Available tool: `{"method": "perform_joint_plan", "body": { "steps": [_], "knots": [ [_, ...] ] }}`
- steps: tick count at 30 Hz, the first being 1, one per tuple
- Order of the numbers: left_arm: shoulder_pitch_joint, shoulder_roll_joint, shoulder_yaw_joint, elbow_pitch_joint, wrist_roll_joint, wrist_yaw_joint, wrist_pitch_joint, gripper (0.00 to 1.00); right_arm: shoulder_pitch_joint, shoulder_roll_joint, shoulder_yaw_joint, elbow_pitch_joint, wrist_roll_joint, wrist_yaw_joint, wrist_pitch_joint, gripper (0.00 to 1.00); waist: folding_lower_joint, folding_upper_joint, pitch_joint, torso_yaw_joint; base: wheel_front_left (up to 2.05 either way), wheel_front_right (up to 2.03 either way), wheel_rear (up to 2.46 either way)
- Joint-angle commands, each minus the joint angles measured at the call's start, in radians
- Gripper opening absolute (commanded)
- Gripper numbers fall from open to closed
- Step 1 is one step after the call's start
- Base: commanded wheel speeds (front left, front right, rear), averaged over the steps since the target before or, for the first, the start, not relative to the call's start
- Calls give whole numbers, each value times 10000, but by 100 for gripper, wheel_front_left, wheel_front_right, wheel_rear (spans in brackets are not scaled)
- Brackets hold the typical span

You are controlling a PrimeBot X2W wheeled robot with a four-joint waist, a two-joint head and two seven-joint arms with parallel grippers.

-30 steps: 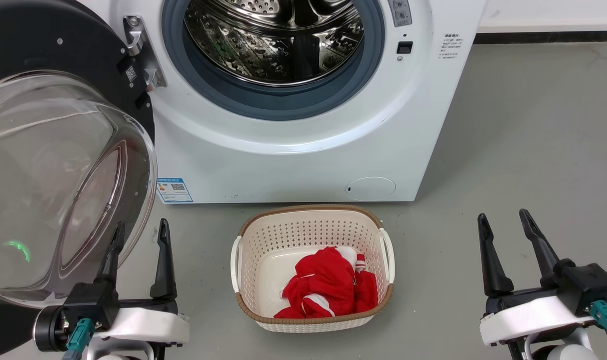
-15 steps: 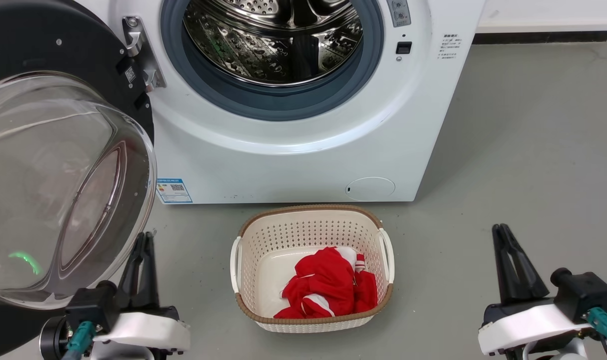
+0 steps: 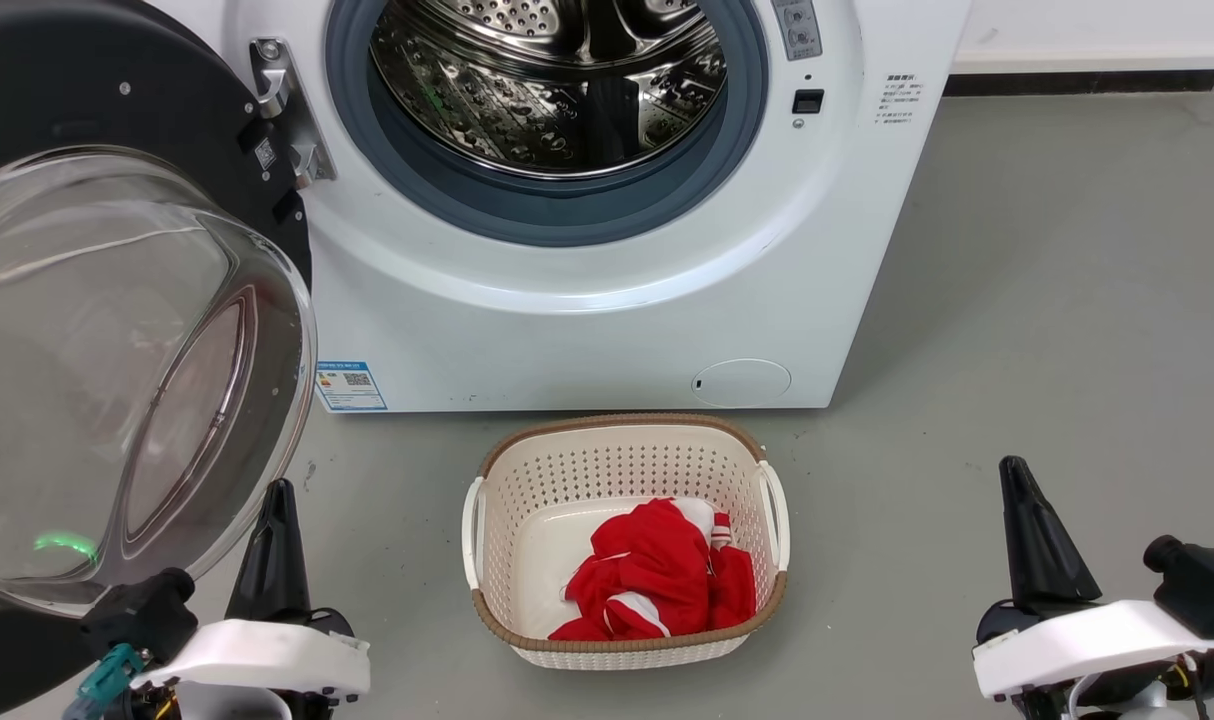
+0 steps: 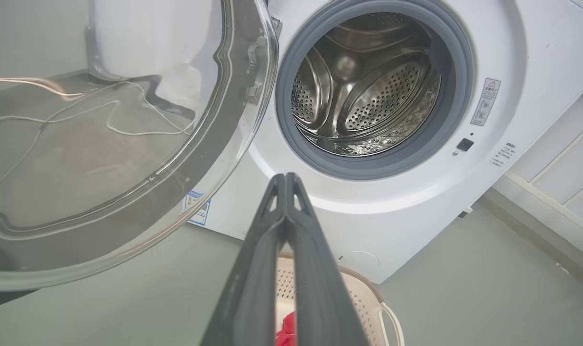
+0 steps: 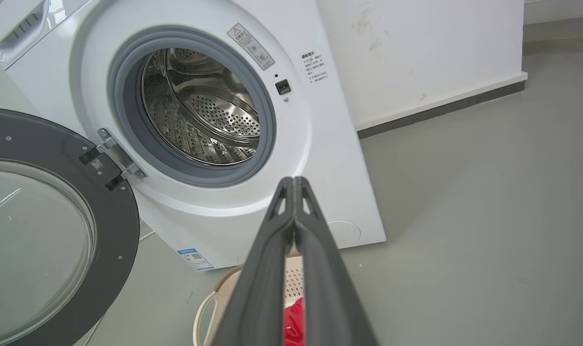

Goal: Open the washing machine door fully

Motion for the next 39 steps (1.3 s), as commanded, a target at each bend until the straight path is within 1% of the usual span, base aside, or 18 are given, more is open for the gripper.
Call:
{"method": "perform_joint_plan", "body": {
  "steps": [1,19,39],
  "knots": [
    [-266,25,-7,-108,-391,-33,70,0,-322,-96,5,-97,431,-1,60,0,0,0,-6,2,0,0,0],
    [-423,31,11,189,-3301,-137,764,0,-517,-204,-59,273,3461,-2,569,0,0,0,-107,21,0,0,0],
    [-597,37,56,491,-5935,-233,1421,0,-683,-249,-187,615,6146,-2,1088,0,0,0,-220,43,0,0,0]
  ]
}}
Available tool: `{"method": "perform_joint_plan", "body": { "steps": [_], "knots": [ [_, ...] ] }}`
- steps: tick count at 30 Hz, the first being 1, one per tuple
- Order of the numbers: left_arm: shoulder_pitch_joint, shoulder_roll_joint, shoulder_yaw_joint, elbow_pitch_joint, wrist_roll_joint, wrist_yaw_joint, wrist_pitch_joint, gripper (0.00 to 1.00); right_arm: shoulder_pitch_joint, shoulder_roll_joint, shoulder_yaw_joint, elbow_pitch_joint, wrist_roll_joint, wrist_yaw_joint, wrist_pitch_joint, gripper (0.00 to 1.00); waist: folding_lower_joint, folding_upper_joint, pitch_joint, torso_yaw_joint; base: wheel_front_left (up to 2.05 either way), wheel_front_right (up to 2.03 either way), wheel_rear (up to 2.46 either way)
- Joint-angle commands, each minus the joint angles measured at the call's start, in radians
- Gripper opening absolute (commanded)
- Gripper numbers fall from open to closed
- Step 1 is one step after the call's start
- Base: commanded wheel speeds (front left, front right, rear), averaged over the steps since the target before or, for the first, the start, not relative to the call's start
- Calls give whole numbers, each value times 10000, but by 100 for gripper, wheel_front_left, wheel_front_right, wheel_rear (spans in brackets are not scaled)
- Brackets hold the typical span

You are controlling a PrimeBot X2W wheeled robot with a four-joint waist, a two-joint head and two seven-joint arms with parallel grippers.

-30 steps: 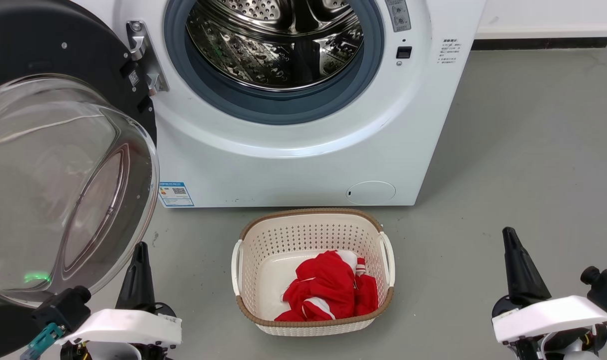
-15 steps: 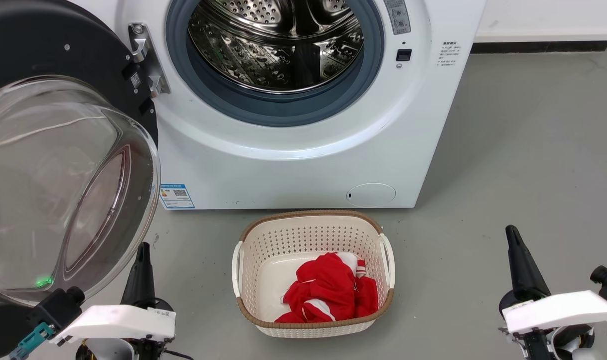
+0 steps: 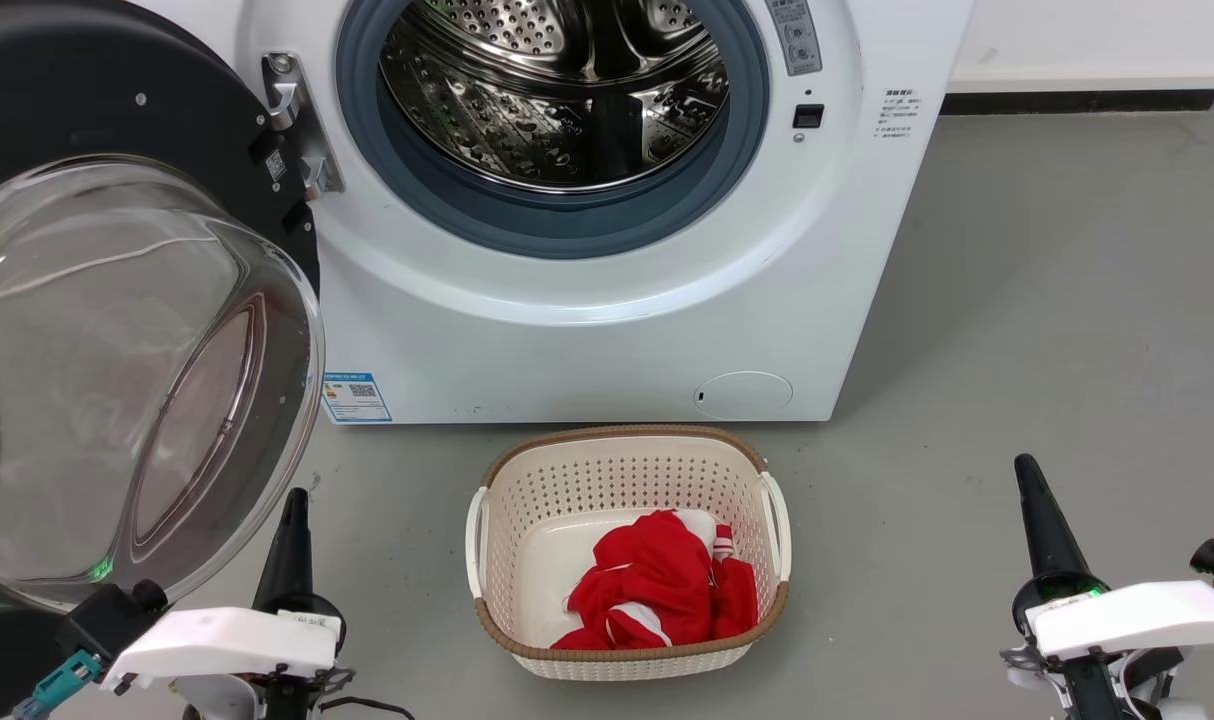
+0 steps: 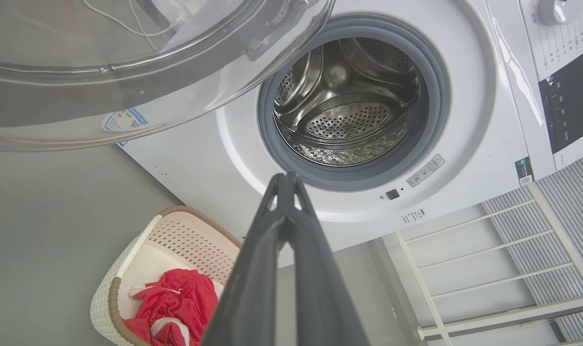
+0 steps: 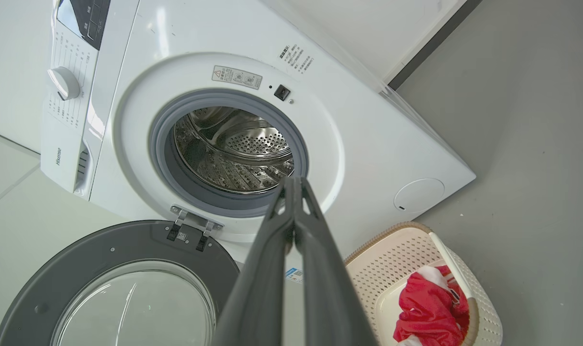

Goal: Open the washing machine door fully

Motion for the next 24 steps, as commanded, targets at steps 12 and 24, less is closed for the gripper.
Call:
{"method": "perform_joint_plan", "body": {
  "steps": [12,24],
  "knots": [
    [-348,34,51,92,-1542,-99,377,0,-315,-79,-120,123,1565,-1,335,0,0,0,-71,14,0,0,0],
    [-431,36,70,242,-2761,-148,676,0,-420,-70,-212,290,2776,-1,603,0,0,0,-138,28,0,0,0]
  ]
}}
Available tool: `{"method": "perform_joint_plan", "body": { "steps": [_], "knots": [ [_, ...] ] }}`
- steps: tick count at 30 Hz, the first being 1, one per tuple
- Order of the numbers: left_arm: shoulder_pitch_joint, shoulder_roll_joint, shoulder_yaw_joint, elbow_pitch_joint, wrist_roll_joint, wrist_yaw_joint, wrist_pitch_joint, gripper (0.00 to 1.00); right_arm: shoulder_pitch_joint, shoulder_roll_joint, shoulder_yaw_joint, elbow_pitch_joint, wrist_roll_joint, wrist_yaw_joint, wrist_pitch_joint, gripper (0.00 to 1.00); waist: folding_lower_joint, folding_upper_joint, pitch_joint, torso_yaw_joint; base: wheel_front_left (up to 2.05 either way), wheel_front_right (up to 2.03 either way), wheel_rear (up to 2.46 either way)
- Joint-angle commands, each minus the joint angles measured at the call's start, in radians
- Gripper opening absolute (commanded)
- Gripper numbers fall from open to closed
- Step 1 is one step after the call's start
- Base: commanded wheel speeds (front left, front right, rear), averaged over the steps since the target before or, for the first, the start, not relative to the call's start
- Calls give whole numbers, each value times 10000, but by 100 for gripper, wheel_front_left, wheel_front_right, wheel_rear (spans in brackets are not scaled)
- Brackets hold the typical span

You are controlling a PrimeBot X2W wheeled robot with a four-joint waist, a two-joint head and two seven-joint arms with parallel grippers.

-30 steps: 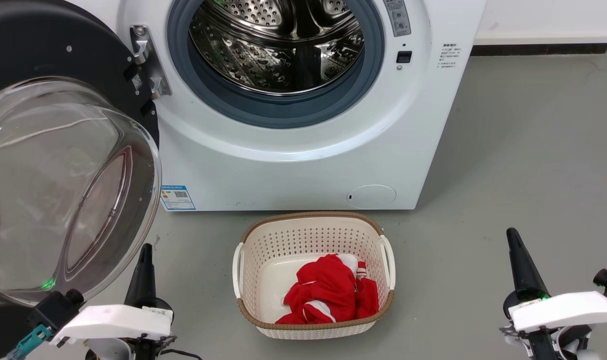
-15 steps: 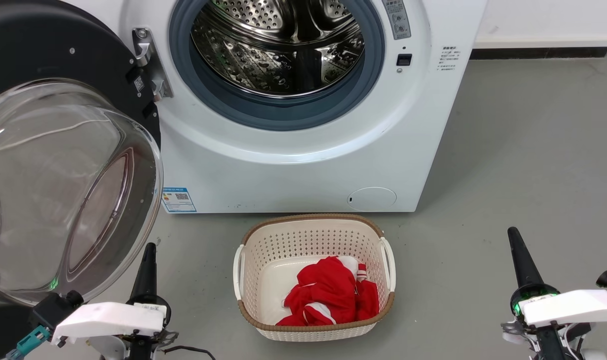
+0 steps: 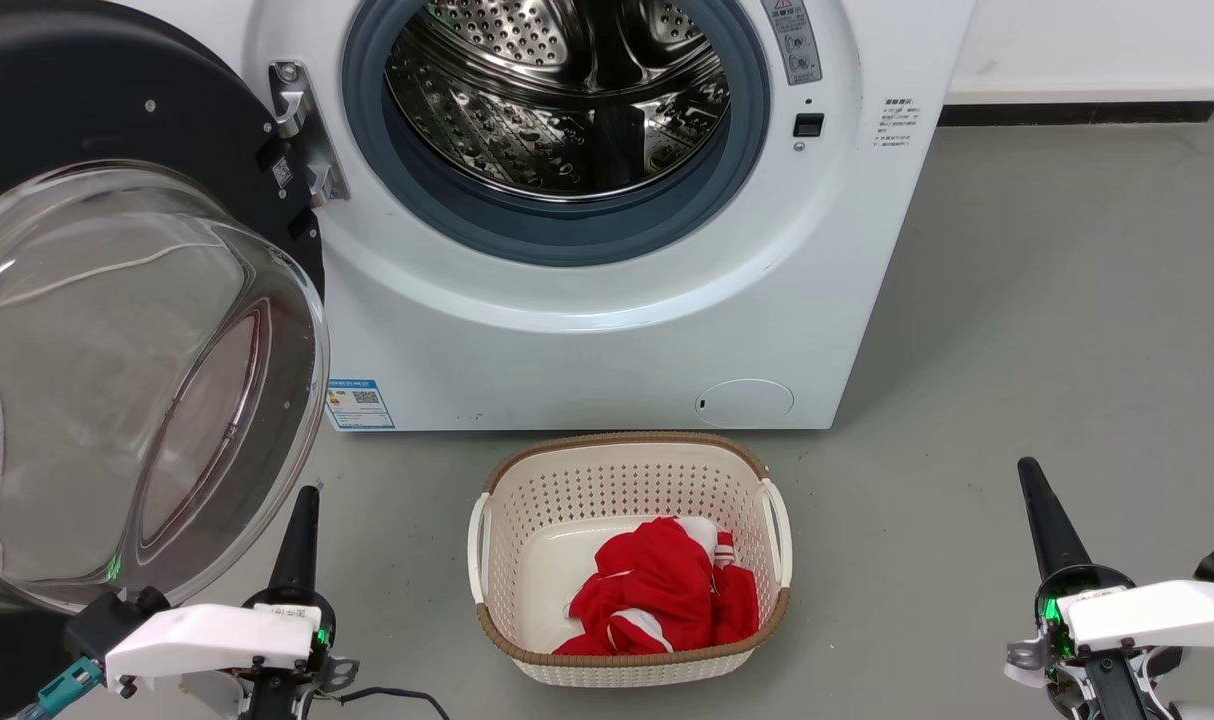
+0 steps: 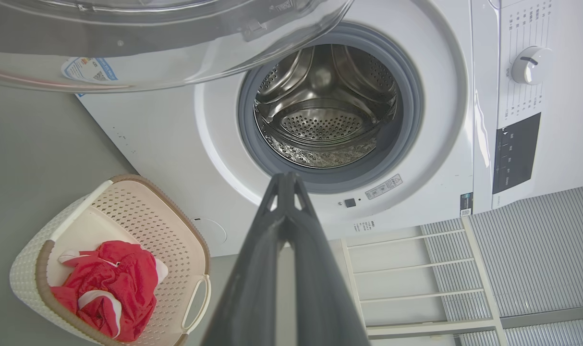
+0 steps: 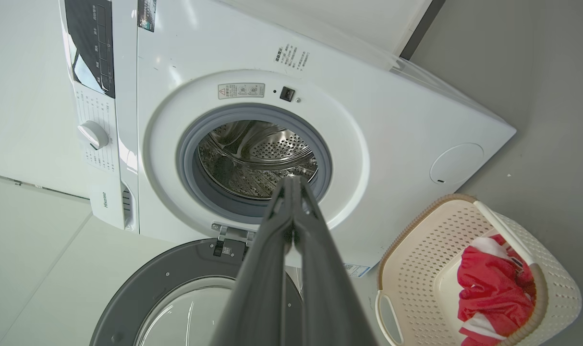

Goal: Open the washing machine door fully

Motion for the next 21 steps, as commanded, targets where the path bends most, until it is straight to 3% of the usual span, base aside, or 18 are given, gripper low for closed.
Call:
{"method": "perform_joint_plan", "body": {
  "steps": [1,21],
  "knots": [
    [-242,31,40,-6,-285,-61,68,0,-278,-52,-36,-7,291,-1,71,0,0,0,-10,2,0,0,0],
    [-324,34,68,196,-1960,-114,490,0,-356,-16,-192,222,1939,-1,465,0,0,0,-117,23,0,0,0]
  ]
}}
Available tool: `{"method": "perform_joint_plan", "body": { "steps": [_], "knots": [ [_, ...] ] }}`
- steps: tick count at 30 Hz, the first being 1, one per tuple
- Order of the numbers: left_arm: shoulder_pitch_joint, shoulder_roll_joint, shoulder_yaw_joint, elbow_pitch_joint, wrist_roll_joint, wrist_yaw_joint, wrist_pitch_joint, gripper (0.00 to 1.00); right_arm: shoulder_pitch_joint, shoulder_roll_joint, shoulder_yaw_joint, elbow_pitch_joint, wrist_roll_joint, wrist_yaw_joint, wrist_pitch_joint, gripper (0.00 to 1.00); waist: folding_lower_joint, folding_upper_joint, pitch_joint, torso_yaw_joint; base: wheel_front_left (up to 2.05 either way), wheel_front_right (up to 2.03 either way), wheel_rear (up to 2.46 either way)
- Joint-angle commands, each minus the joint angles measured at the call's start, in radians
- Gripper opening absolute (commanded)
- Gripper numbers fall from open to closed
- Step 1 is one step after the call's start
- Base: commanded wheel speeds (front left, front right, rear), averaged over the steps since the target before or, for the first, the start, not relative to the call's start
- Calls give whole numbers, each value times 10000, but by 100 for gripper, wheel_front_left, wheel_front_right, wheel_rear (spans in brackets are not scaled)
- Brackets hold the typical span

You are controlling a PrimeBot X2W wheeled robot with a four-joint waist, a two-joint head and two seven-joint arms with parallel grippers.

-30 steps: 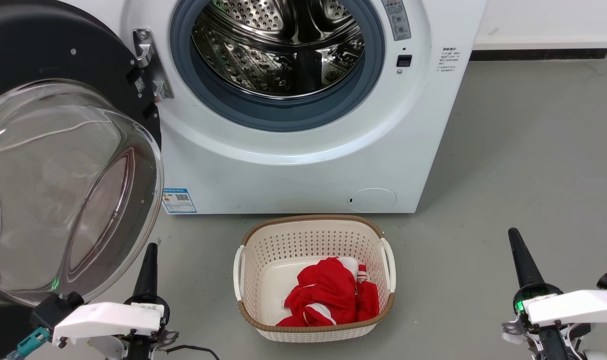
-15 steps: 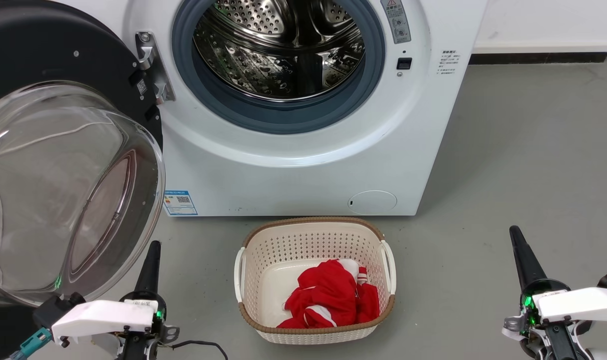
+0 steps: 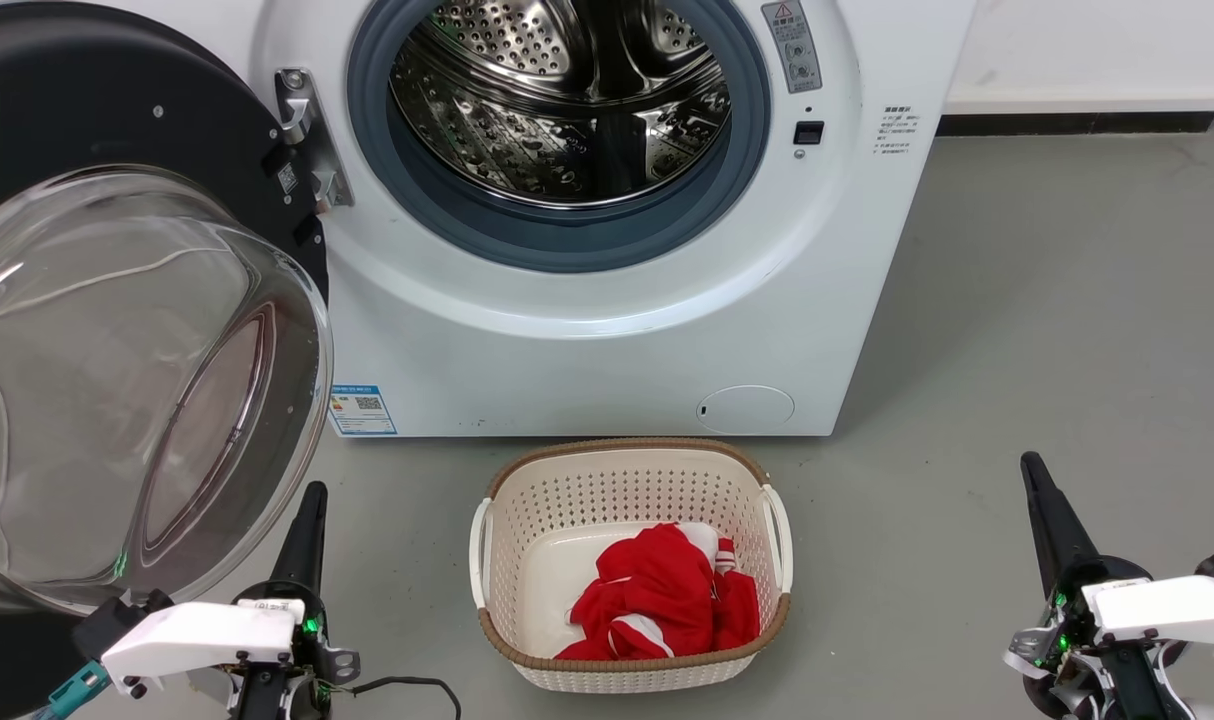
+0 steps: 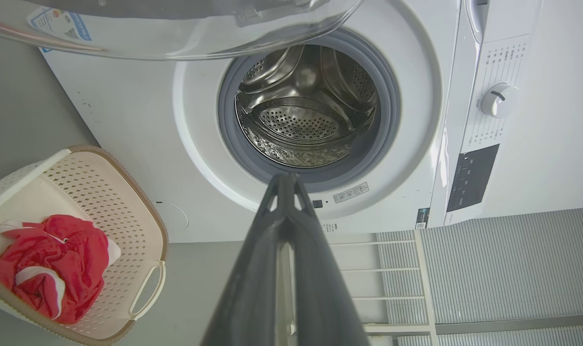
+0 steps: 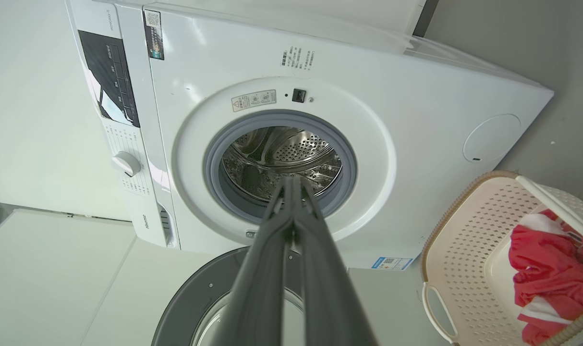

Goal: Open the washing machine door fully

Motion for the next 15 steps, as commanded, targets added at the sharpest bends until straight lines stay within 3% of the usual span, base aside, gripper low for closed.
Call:
{"method": "perform_joint_plan", "body": {
  "steps": [1,15],
  "knots": [
    [-178,30,42,7,-183,-36,43,0,-173,-17,-36,-2,190,-2,67,0,0,0,-6,1,0,0,0],
    [-218,31,59,143,-1261,-83,321,0,-253,16,-146,155,1239,-1,327,0,0,0,-85,17,0,0,0]
  ]
}}
